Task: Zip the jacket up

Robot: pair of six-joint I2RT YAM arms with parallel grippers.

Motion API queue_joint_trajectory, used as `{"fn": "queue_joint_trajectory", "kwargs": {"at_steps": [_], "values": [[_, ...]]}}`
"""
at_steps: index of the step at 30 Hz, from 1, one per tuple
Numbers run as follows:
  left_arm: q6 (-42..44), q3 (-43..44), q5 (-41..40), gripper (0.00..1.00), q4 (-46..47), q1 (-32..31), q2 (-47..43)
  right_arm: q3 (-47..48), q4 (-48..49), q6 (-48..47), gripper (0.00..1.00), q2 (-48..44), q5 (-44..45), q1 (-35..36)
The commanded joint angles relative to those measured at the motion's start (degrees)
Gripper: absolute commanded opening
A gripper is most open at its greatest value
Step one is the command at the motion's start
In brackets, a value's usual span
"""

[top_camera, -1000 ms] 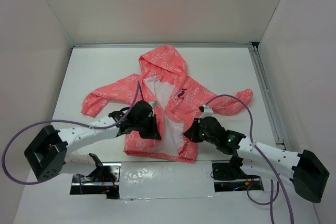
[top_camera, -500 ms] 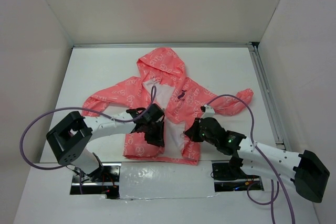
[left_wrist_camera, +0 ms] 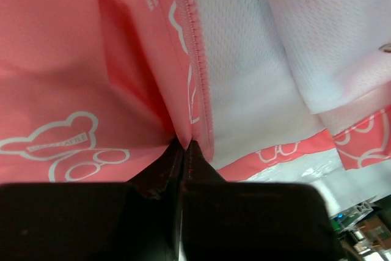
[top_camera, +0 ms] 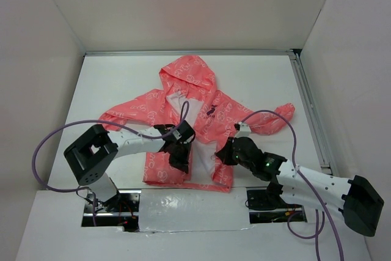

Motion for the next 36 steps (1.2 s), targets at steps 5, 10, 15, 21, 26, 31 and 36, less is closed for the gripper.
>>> {"fn": "queue_joint_trajectory", "kwargs": {"at_steps": [5,10,15,21,26,31,36], "values": [[1.2,3.3,0.0,0.00,-1.2,-0.4,-5.0,2.1,3.5,-3.4,0.00,0.0,-1.7,1.1],[-0.8,2.2,-2.8,0.00,2.0,0.7,-15.8,2.3,9.3,-5.6,0.00,-1.3,-4.9,1.1],[-0.3,-0.3,-5.7,0.00,6.2,1.2,-25.9,1.6,18.3,-10.7,0.00,-4.1,-11.5,1.3],[-0.8,-5.0,-9.6,0.00,12.2,1.3,-37.2,2.5,26.9,-11.2,0.00,-5.6,-20.4,1.3],[-1.0,-9.2,-11.0,0.00,18.0,1.3,-44.5,2.1,28.6,-12.1,0.00,-6.5,-25.7,1.3],[-0.2,-13.6,-10.1,0.00,23.4,1.4,-49.6,2.3,31.0,-14.3,0.00,-6.1,-30.5,1.3],[0.5,-16.2,-9.2,0.00,28.3,1.4,-51.7,2.1,34.4,-14.1,0.00,-4.1,-32.4,1.3]]}}
